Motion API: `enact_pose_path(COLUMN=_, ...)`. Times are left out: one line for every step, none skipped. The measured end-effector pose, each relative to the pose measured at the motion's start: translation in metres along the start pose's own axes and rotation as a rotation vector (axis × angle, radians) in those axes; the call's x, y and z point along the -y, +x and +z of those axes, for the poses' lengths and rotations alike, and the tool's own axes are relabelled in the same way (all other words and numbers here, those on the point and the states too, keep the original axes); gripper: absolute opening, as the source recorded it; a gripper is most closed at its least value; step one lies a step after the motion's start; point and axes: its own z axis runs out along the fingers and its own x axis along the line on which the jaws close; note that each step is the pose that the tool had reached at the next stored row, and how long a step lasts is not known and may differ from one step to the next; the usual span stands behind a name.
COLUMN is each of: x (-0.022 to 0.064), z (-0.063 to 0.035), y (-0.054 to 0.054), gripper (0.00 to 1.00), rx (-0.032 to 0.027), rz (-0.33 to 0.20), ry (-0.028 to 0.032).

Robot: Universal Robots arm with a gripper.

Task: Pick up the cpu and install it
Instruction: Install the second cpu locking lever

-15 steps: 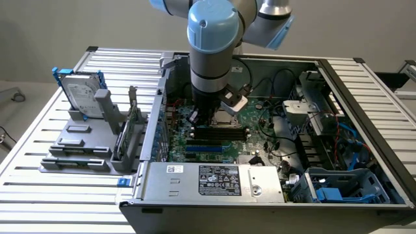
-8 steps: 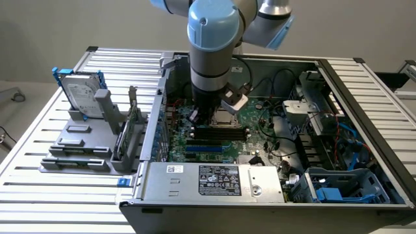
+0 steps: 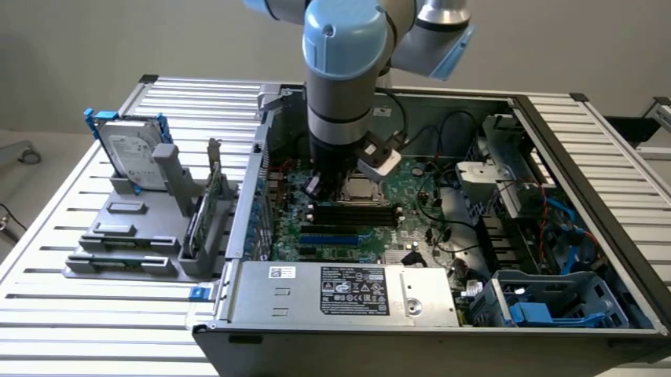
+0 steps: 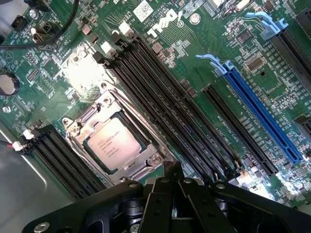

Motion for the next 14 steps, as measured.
enact_pose_path(x=-0.0001, z=-0.0007, y=0.0, gripper=0.11, rx=0.0, rz=-0.002, ry=0.0002)
enact_pose_path(x=-0.0002, z=-0.0017, y=0.001, gripper=0.11, rx=0.0004, rz=-0.003, ry=0.0004)
enact_pose_path(x=-0.0003, z=-0.0036, y=0.001, gripper=0.11, rx=0.001, rz=-0.004, ry=0.0003)
enact_pose_path(x=-0.0004, z=-0.0062, y=0.002, gripper=0.11, rx=0.0013, rz=-0.006, ry=0.0003)
enact_pose_path(x=-0.0004, z=-0.0096, y=0.003, gripper=0.11, rx=0.0017, rz=-0.007, ry=0.0003)
enact_pose_path(x=-0.0003, z=-0.0135, y=0.004, gripper=0.11, rx=0.0021, rz=-0.008, ry=0.0003)
enact_pose_path(x=-0.0002, z=-0.0176, y=0.005, gripper=0.11, rx=0.0025, rz=-0.009, ry=0.0003)
enact_pose_path(x=-0.0001, z=-0.0217, y=0.007, gripper=0.11, rx=0.0031, rz=-0.011, ry=0.0001)
enact_pose_path(x=0.0, z=-0.0248, y=0.007, gripper=0.11, rx=0.0039, rz=-0.012, ry=-0.0002)
enact_pose_path(x=0.0, z=-0.0272, y=0.008, gripper=0.11, rx=0.0051, rz=-0.013, ry=-0.0009)
enact_pose_path(x=-0.0002, z=-0.0288, y=0.009, gripper=0.11, rx=0.0064, rz=-0.014, ry=-0.0016)
enact_pose_path(x=-0.0005, z=-0.0303, y=0.01, gripper=0.11, rx=0.0076, rz=-0.015, ry=-0.0022)
enact_pose_path(x=-0.0009, z=-0.0318, y=0.01, gripper=0.11, rx=0.0083, rz=-0.017, ry=-0.0022)
enact_pose_path(x=-0.0016, z=-0.033, y=0.011, gripper=0.11, rx=0.0085, rz=-0.02, ry=-0.0019)
